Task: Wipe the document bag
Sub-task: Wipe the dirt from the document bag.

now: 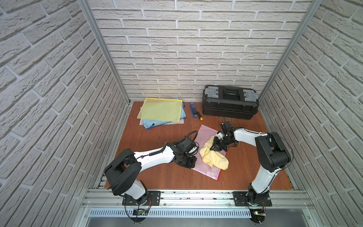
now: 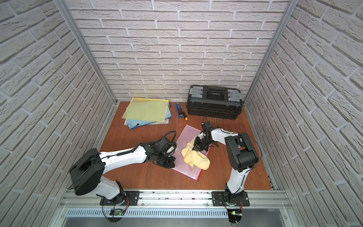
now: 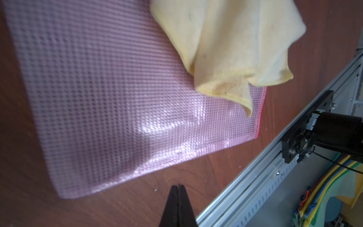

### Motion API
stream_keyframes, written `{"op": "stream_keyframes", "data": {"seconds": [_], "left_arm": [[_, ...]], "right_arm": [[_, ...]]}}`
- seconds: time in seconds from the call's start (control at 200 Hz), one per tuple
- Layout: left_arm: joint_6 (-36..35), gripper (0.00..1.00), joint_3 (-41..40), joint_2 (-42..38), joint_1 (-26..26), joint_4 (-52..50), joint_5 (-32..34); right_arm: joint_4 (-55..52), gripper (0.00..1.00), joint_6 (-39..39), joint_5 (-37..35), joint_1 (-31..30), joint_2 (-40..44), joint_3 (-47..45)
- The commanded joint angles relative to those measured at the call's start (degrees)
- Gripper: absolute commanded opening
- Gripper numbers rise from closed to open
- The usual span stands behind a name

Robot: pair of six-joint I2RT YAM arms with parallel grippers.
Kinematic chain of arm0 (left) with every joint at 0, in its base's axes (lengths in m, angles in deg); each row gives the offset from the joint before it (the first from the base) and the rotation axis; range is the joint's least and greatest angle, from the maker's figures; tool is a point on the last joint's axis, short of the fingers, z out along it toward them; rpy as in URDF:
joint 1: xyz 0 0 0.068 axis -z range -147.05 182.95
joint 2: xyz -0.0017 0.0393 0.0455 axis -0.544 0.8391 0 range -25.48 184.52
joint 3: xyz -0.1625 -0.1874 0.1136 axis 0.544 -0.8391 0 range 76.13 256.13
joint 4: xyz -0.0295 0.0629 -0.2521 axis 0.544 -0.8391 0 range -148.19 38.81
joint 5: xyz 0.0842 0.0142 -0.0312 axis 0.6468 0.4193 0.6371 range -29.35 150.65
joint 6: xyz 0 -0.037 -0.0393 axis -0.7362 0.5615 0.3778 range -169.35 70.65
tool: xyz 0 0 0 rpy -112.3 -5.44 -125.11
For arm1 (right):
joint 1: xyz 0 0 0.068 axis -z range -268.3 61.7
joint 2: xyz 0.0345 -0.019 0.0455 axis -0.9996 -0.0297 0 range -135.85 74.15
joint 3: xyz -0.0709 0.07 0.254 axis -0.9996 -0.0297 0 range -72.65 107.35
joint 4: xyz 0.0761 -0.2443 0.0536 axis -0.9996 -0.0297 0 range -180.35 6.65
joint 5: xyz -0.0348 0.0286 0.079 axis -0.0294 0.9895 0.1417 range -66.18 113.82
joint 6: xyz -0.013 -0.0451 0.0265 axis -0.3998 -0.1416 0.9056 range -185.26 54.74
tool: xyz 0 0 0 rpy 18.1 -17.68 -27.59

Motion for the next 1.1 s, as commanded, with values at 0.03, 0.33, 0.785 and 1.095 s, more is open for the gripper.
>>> {"op": "stream_keyframes", "data": {"seconds": [0.03, 0.33, 0.785, 1.095], "left_arm": [[0.72, 0.00, -0.39, 0.69, -1.40, 3.78, 0.79], [4.99, 0.00, -3.98, 1.12, -11.86, 5.37, 8.78], [4.22, 0.00, -4.05, 8.55, -13.16, 6.05, 7.73], [4.77, 0.00, -5.09, 8.22, -13.20, 6.16, 8.30]], "right_arm": [[0.17, 0.02, 0.49, -5.31, 0.38, -3.20, 4.11], [-0.65, 0.02, -1.18, -6.75, 0.79, 0.60, -1.12], [-3.29, 0.02, -1.76, -4.82, -5.26, 0.44, 5.23], [1.45, 0.02, 7.00, 0.78, -16.02, -12.33, 16.49]]}}
